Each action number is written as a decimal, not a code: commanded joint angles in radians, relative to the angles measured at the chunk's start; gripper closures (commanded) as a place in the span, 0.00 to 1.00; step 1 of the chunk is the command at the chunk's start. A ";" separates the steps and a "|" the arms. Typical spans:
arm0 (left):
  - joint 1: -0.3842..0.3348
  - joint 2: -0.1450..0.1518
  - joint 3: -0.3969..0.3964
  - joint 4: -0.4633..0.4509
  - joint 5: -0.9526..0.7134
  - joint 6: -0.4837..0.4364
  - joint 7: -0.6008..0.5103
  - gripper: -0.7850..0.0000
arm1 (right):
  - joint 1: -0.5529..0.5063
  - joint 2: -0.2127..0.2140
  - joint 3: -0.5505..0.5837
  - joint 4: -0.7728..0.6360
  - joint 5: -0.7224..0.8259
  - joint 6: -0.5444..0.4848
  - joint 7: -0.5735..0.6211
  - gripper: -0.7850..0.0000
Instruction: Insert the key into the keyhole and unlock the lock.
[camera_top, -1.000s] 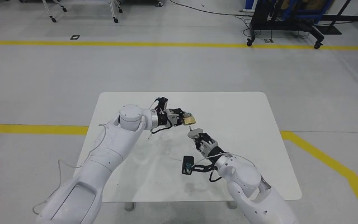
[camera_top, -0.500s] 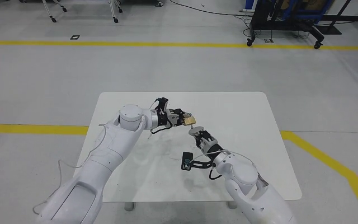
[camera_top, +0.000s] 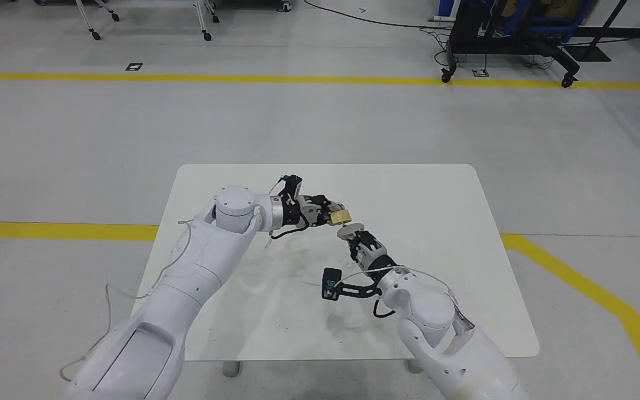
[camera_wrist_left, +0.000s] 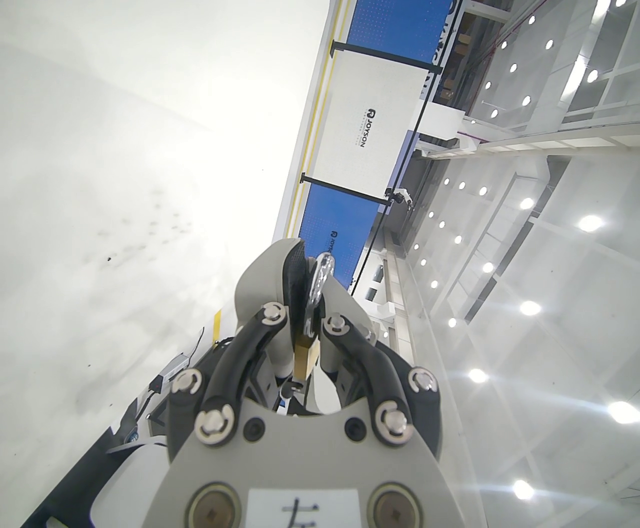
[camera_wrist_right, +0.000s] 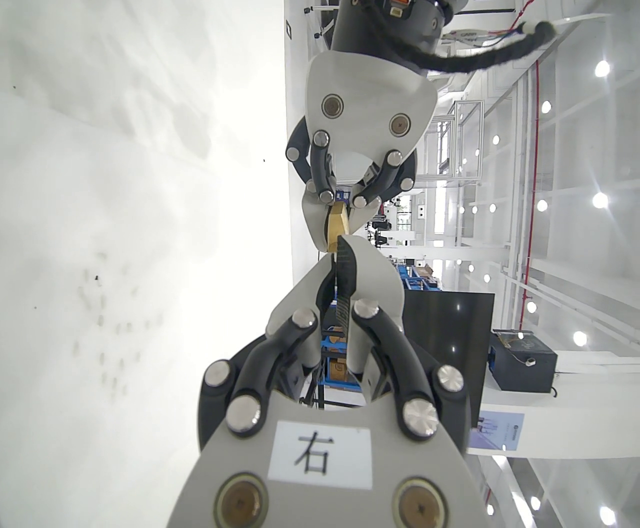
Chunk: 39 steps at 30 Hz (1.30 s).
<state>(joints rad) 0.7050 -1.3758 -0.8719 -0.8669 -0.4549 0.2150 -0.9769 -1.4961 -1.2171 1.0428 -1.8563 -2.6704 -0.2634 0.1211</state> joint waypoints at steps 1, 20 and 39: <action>-0.001 -0.001 0.000 0.001 0.001 -0.002 -0.003 1.00 | 0.006 -0.003 -0.005 0.004 0.003 -0.003 0.019 1.00; 0.002 -0.005 -0.021 0.016 -0.016 0.006 0.031 1.00 | -0.018 -0.013 0.026 -0.024 0.143 0.072 -0.019 0.00; 0.060 0.004 -0.072 -0.060 0.000 -0.098 0.128 1.00 | -0.027 0.004 0.183 0.058 0.652 -0.145 -0.414 0.27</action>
<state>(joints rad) 0.7618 -1.3726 -0.9419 -0.9223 -0.4575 0.1187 -0.8510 -1.5305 -1.2170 1.1951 -1.8248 -2.1416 -0.3346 -0.1975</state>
